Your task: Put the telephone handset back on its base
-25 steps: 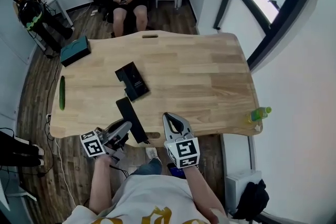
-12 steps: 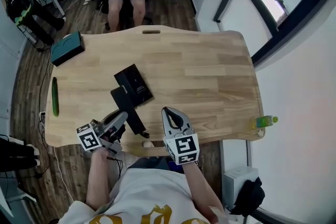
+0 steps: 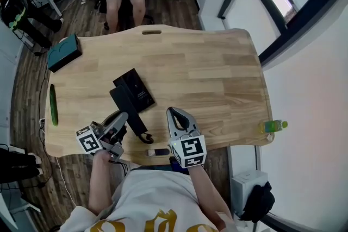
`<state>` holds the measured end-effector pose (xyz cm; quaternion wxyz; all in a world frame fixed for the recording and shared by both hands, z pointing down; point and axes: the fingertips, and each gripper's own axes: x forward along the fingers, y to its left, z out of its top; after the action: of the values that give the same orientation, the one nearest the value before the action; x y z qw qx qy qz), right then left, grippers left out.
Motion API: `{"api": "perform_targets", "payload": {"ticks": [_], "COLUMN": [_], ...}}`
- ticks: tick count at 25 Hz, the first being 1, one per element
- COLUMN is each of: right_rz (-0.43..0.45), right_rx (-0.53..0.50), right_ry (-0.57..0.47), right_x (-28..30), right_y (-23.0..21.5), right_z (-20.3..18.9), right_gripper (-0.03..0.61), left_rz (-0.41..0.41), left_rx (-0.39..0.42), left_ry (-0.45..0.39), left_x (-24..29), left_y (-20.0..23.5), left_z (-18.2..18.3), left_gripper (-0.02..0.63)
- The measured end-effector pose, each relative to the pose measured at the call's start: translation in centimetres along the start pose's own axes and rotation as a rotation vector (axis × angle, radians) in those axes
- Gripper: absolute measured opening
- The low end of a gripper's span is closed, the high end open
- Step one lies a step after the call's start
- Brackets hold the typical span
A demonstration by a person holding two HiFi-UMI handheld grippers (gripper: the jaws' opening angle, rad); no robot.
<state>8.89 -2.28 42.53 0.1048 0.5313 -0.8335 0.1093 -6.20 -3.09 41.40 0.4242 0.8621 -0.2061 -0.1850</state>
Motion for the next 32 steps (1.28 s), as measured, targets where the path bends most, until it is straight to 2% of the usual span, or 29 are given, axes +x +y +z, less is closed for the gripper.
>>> {"api": "perform_targets", "payload": {"ticks": [7, 18, 32], "right_rz": [0.053, 0.068, 0.053], "right_rx": [0.022, 0.003, 0.027], "right_ry": [-0.041, 0.027, 0.086], "right_x": [2.4, 4.7, 6.0], "right_y": [0.1, 0.1, -0.7], "right_z": [1.2, -0.6, -2.8], "right_gripper": [0.005, 0.005, 0.005], "left_rz": [0.006, 0.038, 0.059], "left_rx": [0.009, -0.032, -0.078], "left_ry": [-0.012, -0.026, -0.039], "left_x": [0.4, 0.0, -0.6], "left_y": [0.8, 3.3, 6.4], "left_z": [1.3, 1.4, 0.5], "left_gripper": [0.072, 0.072, 0.072]}}
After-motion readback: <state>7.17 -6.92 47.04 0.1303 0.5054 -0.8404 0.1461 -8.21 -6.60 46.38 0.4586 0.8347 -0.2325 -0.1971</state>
